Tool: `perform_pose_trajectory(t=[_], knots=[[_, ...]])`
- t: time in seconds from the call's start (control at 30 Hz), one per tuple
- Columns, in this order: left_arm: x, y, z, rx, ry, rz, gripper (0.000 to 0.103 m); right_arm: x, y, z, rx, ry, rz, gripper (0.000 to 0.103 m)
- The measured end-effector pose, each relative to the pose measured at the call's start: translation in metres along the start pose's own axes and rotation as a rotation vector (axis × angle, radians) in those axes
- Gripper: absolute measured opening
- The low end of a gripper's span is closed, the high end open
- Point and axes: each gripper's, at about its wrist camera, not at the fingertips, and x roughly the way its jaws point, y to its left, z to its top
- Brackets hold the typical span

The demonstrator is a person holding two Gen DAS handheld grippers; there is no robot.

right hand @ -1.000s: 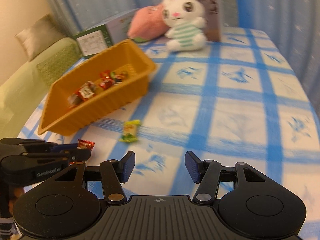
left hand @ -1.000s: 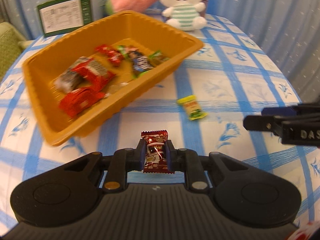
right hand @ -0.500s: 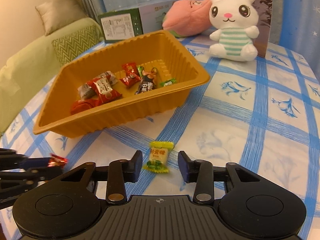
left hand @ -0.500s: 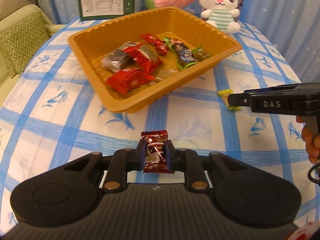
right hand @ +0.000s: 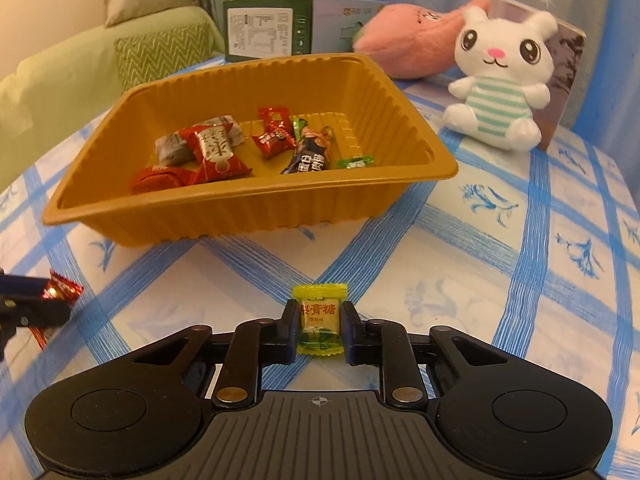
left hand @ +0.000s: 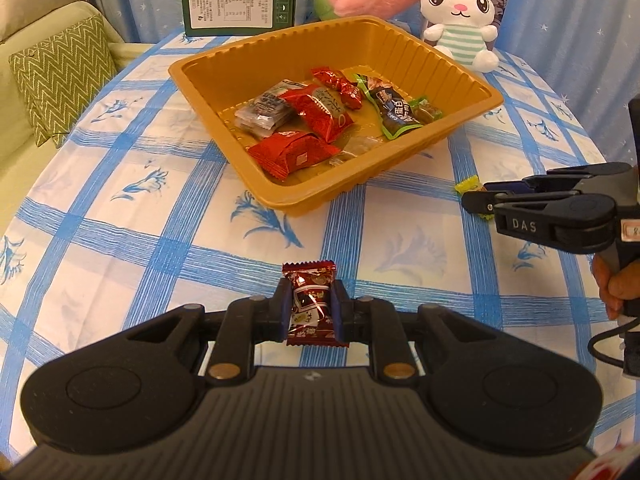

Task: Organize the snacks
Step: 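Grasp the small yellow-green candy with the right gripper while the left gripper holds the brown packet, then carry both candies over the orange tray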

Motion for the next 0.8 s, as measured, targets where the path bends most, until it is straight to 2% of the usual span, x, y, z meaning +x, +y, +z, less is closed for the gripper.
perform_pose_trajectory(t=[0.17, 0.4, 0.8], knots=[[-0.005, -0.001, -0.001, 0.0, -0.007, -0.004, 0.018, -0.005, -0.001, -0.002, 0.015, 0.01, 0.007, 0.02], [-0.018, -0.005, 0.0, 0.01, -0.026, -0.015, 0.018, -0.029, -0.007, -0.006, 0.112, 0.005, 0.057, 0.02], [-0.058, -0.02, 0.007, 0.037, -0.093, -0.06, 0.018, -0.088, 0.007, -0.003, 0.145, -0.058, 0.157, 0.02]])
